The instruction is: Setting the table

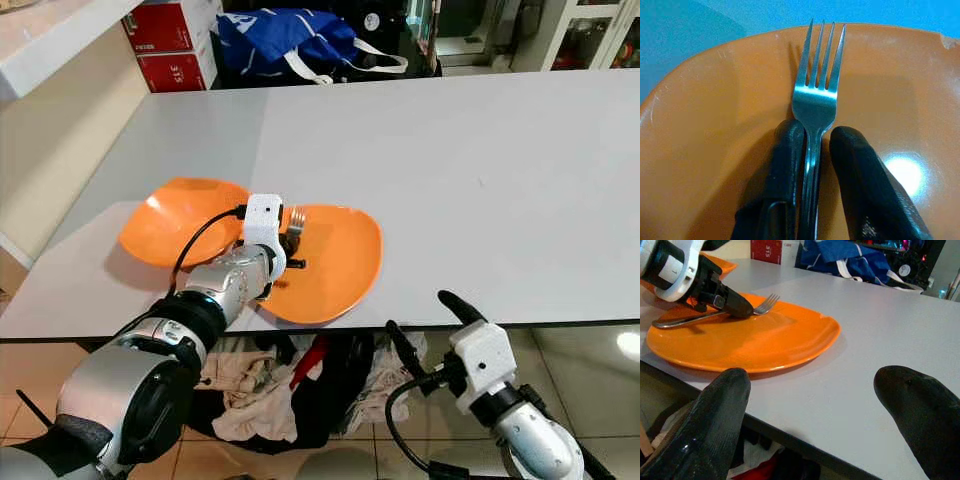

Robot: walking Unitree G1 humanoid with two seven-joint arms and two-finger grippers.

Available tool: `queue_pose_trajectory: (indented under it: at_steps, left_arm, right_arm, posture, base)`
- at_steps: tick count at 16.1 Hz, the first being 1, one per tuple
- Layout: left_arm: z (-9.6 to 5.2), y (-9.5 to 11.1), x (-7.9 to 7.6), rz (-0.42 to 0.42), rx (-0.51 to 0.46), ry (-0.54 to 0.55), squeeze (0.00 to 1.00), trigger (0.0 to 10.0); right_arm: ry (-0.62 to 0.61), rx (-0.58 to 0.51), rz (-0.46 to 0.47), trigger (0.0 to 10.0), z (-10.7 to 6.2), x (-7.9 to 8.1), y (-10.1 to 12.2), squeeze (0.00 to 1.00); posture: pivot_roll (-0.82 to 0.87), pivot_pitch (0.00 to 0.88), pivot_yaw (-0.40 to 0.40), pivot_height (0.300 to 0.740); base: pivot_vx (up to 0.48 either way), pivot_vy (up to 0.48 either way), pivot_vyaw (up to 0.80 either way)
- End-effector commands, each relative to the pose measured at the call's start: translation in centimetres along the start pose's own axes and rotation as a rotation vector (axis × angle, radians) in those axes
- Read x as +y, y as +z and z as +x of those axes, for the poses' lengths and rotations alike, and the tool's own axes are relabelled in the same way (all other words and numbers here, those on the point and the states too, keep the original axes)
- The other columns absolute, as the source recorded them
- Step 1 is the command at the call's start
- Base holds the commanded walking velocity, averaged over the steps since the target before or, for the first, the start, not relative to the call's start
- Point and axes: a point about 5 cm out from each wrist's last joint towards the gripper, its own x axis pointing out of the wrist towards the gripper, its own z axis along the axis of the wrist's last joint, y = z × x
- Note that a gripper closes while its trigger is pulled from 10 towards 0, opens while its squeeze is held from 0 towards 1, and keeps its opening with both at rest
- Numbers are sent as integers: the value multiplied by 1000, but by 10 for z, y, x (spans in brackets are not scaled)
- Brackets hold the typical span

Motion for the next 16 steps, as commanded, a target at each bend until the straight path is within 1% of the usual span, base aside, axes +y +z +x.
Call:
queue_pose_trajectory:
  at_steps: [1,7,10,16]
  left_arm:
    - [0,-1,2,1,24,25,1000,10000]
    - [0,5,3,-1,1,42,1000,10000]
    - [0,5,5,18,5,54,1000,10000]
    - [0,6,5,43,5,57,1000,10000]
  right_arm:
    - [13,-23,-6,10000,2,1,3,31]
    - [20,-27,-6,10000,5,2,3,31]
    - [21,-29,-4,10000,5,2,2,35]
    - [24,-31,-2,10000,5,3,1,31]
  posture:
    - [-230,23,115,740]
    - [-225,18,115,740]
    - [-223,12,116,740]
    - [-221,13,117,740]
  base:
    - [0,0,0]
    - [0,0,0]
    - [0,0,0]
    - [0,0,0]
